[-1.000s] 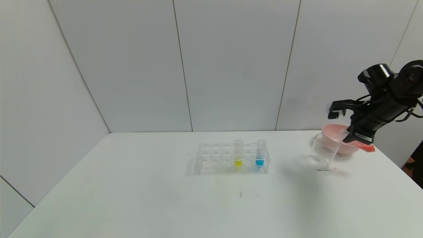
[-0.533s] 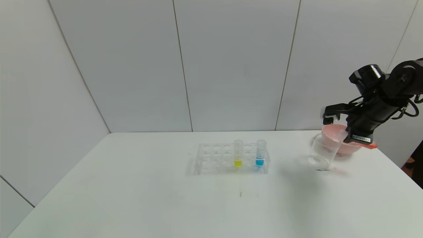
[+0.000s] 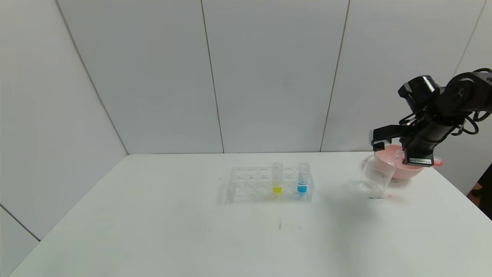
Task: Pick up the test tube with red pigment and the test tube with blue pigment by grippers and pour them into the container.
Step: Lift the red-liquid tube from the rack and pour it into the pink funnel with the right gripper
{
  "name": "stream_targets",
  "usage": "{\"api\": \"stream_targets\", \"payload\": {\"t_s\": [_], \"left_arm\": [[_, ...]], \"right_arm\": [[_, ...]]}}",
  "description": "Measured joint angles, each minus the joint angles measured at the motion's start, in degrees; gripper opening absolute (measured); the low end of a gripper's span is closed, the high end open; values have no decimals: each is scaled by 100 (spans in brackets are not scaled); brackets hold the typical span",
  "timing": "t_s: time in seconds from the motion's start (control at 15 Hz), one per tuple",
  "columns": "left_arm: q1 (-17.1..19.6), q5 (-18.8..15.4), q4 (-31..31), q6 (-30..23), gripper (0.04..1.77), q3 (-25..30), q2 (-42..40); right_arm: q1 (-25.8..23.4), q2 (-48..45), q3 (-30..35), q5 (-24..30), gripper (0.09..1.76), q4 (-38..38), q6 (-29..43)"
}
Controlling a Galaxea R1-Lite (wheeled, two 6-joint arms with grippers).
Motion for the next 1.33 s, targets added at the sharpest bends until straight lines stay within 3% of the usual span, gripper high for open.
{"api": "stream_targets", "payload": {"t_s": [0.53,1.0,1.33], "left_arm": [[0,0,0,0,176,0,0],[0,0,0,0,176,0,0],[0,0,0,0,176,0,0]], "right_arm": [[83,69,-2,-226,50,-194,-622],[394,28,-2,-1342,50,-719,-1635],[538,24,-2,-1540,50,-662,-1846]]}}
